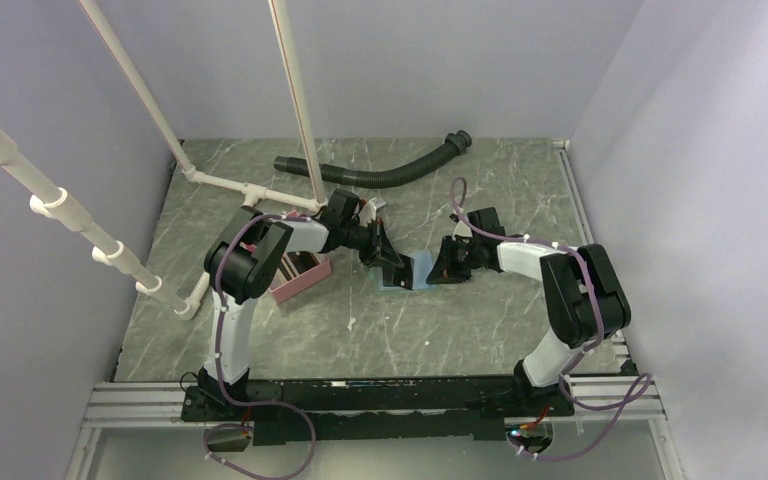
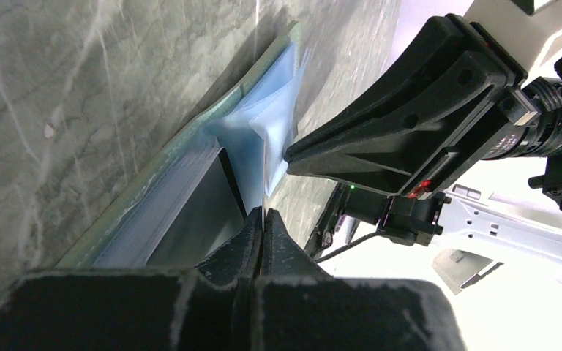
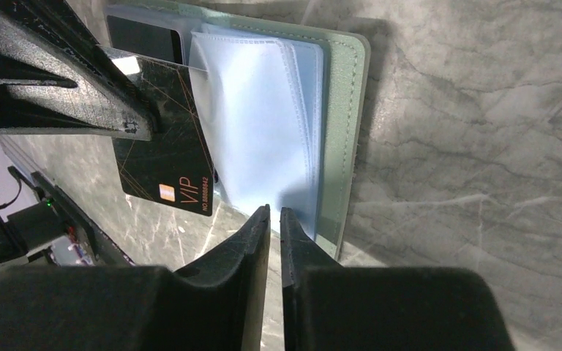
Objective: Put the credit cards into the card holder
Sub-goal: Insert the credit card into the card holder.
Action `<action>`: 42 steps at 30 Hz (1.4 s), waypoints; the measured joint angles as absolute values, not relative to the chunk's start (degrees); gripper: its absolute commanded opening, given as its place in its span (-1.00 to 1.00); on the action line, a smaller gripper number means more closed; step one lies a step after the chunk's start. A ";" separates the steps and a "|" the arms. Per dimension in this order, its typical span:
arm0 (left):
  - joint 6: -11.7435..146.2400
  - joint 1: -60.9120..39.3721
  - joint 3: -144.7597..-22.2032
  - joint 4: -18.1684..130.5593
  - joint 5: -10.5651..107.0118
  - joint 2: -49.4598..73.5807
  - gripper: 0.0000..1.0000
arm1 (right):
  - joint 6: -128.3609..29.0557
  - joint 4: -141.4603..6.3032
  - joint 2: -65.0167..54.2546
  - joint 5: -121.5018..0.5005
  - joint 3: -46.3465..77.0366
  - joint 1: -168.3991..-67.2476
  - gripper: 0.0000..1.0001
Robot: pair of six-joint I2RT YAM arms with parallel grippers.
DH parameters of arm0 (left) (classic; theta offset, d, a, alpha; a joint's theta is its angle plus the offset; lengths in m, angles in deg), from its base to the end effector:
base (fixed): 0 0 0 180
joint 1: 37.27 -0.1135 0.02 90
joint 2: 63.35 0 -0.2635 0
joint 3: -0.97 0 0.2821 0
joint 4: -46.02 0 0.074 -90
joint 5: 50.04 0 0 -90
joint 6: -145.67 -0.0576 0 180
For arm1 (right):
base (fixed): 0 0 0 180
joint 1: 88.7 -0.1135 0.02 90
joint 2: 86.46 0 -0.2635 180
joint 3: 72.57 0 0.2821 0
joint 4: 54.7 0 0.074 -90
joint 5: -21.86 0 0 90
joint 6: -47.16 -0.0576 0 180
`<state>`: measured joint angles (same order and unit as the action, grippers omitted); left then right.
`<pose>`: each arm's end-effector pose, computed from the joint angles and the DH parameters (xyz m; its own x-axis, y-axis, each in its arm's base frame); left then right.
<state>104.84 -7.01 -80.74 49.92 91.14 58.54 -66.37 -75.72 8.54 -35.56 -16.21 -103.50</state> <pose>0.3694 -0.2675 0.0786 -0.9977 0.0329 -0.0596 0.0680 0.4349 -0.8979 0.3065 0.1131 0.0941 -0.9560 0.0954 -0.2776 -0.1053 0.7713 0.6277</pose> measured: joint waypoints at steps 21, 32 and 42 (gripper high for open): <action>110.17 -6.37 -76.37 35.69 86.29 59.17 -1.00 | -66.41 -77.40 6.48 -39.04 -16.43 -103.46 -0.58; 111.24 -4.84 -74.49 30.90 83.42 59.20 -0.57 | -66.89 -76.85 6.73 -38.25 -16.48 -103.40 -0.52; 105.78 -2.92 -78.34 46.44 77.46 54.85 0.07 | -66.76 -78.18 5.74 -39.76 -16.45 -103.44 -0.52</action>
